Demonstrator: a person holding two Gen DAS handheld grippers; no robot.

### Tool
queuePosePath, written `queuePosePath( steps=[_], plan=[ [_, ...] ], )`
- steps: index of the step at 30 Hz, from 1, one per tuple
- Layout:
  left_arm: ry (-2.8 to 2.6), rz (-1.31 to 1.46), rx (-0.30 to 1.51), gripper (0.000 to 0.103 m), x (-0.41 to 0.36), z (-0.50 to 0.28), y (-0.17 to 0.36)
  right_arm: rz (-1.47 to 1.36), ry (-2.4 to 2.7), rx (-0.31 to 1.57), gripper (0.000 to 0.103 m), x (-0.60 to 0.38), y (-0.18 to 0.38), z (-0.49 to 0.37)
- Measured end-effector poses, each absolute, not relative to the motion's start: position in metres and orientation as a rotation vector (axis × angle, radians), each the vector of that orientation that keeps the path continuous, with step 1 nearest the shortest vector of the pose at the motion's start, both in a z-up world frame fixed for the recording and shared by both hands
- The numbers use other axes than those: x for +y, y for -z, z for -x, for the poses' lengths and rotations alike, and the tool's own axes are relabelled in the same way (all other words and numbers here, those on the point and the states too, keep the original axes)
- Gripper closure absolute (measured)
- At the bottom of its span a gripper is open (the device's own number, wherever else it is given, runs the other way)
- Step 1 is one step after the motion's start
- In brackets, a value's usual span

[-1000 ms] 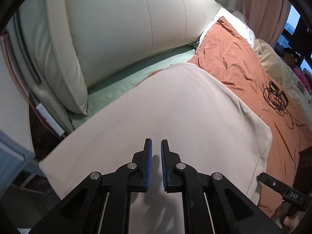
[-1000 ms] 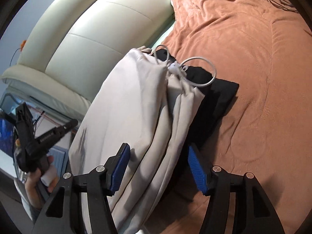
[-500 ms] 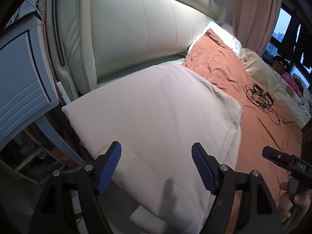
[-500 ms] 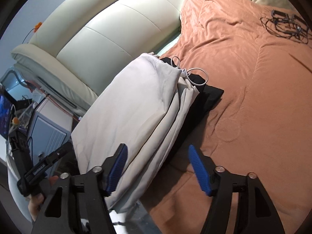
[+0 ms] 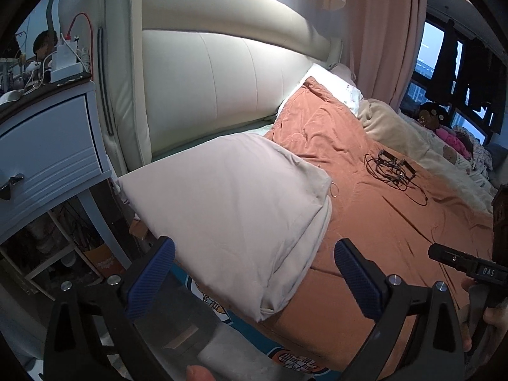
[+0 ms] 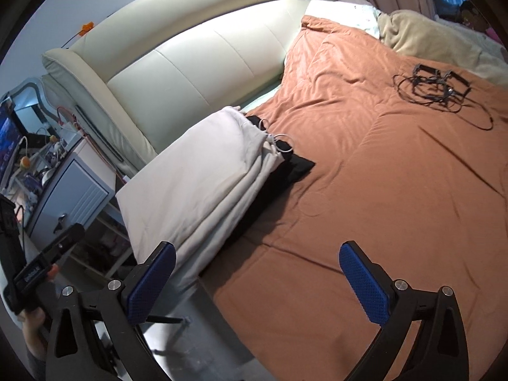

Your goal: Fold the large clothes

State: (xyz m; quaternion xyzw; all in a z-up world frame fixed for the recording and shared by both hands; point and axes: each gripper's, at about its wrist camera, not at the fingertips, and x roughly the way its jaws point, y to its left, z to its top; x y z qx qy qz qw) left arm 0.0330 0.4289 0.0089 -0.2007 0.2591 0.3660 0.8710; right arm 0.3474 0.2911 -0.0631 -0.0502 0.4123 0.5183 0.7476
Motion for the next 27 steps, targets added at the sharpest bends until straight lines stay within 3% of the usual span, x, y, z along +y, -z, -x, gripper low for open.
queuePosePath(
  steps=[27],
  plan=[
    [-0.63, 0.283, 0.42, 0.0, 0.246, 0.014, -0.028, 0.08, -0.967, 0.663, 0.0, 0.035, 0.018, -0.294]
  ],
)
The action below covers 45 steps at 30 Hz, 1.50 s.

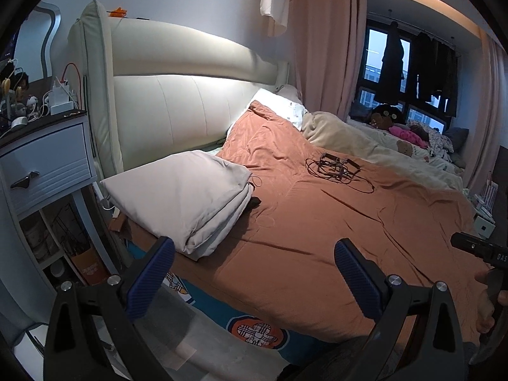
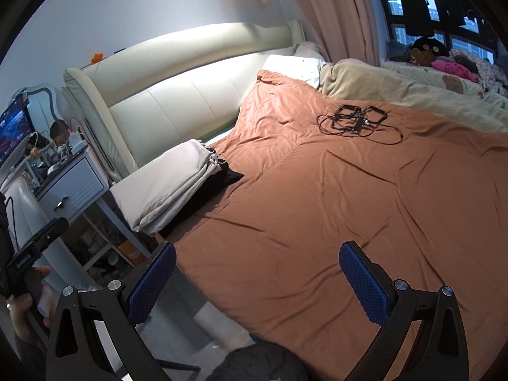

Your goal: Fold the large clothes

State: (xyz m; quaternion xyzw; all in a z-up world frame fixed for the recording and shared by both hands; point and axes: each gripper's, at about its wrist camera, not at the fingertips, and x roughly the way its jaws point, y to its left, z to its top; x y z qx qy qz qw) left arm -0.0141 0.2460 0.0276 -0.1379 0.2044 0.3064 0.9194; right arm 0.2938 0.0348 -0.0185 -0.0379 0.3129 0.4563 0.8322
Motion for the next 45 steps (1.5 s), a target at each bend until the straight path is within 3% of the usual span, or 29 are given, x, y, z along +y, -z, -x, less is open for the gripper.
queuePosePath(
  steps=[18, 45],
  plan=[
    [-0.514, 0.278, 0.36, 0.0, 0.194, 0.049, 0.0, 0.02, -0.751, 0.54, 0.0, -0.094, 0.044, -0.234],
    [-0.477, 0.222, 0.34, 0.0, 0.168, 0.07, 0.002, 0.044, -0.696, 0.482, 0.0, -0.118, 0.062, -0.194]
  ],
)
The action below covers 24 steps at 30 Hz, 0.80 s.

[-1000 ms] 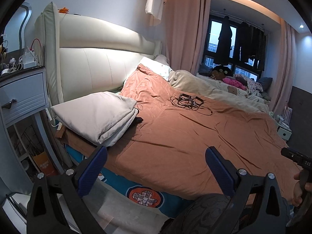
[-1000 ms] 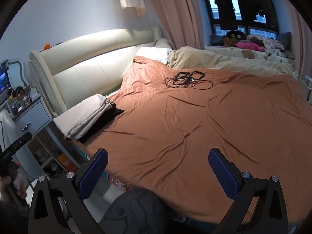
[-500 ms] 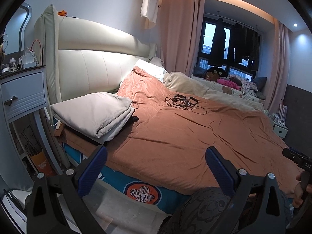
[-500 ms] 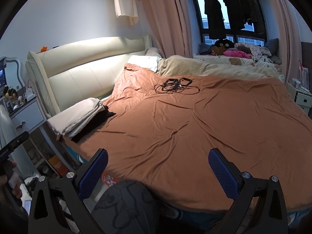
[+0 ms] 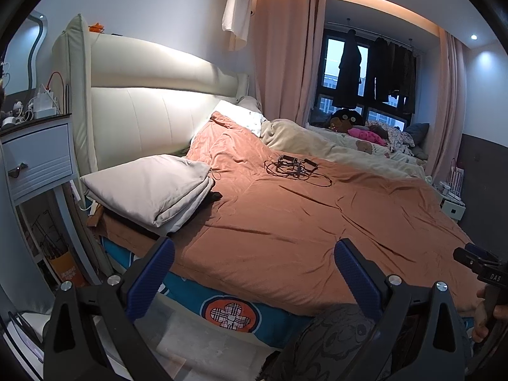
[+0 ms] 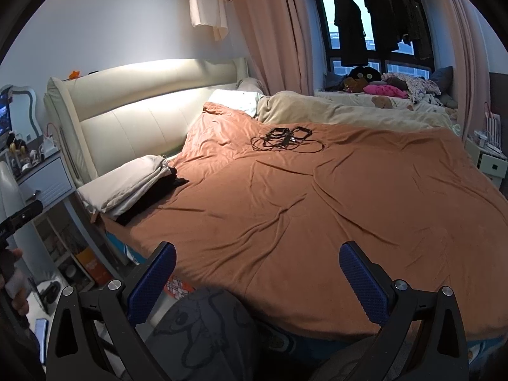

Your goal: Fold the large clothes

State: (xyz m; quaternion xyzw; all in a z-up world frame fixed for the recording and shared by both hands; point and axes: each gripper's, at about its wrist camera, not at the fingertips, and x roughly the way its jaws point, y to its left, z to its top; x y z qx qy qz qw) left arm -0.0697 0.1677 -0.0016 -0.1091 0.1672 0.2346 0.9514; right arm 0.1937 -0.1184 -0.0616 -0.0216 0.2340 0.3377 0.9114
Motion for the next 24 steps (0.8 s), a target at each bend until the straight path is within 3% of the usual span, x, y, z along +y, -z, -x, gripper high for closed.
queuePosePath(
  steps=[24],
  plan=[
    [-0.444, 0.193, 0.34, 0.0, 0.149, 0.076, -0.001, 0.025, -0.662, 0.464, 0.0, -0.142, 0.062, -0.174]
  ],
)
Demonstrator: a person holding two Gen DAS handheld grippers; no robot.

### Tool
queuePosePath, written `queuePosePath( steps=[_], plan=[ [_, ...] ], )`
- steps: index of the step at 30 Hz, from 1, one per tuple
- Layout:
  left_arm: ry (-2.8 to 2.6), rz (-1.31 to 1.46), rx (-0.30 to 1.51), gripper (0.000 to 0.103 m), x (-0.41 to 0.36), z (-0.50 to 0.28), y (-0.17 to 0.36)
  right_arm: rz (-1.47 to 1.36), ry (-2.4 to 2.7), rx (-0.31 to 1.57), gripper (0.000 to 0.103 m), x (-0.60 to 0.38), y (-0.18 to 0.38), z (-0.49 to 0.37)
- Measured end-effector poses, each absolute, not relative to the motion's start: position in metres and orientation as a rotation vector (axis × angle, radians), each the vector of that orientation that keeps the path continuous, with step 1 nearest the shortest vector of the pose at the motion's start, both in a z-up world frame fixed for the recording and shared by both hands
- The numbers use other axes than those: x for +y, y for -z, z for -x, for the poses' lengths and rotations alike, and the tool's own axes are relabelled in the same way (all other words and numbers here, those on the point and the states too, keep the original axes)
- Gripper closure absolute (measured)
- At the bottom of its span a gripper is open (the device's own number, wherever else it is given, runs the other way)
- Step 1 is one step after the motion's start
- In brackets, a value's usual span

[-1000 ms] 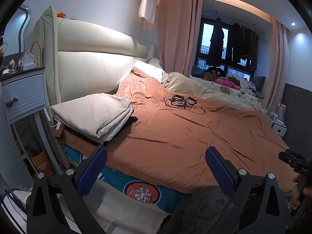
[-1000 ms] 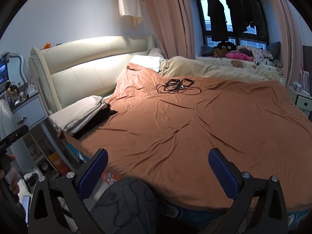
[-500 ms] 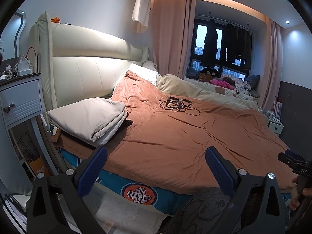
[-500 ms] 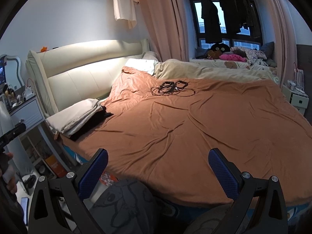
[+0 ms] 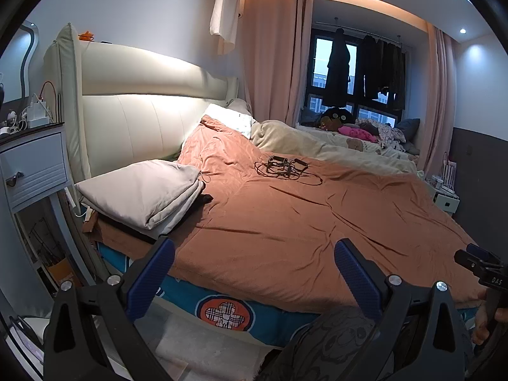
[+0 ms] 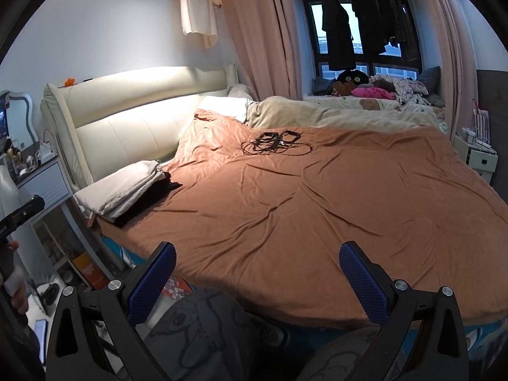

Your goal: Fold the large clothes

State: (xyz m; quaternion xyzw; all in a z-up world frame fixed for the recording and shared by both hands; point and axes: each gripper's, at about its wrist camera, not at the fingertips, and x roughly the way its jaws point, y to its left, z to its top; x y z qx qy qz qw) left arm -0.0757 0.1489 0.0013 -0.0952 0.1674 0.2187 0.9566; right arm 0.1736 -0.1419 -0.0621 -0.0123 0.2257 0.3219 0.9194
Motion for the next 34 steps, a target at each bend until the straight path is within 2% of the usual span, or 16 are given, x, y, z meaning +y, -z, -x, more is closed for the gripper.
queuePosePath(
  steps=[34],
  plan=[
    [-0.477, 0.161, 0.363, 0.0, 0.139, 0.064, 0.013, -0.015, -0.647, 0.524, 0.0, -0.146, 0.082, -0.184]
  ],
)
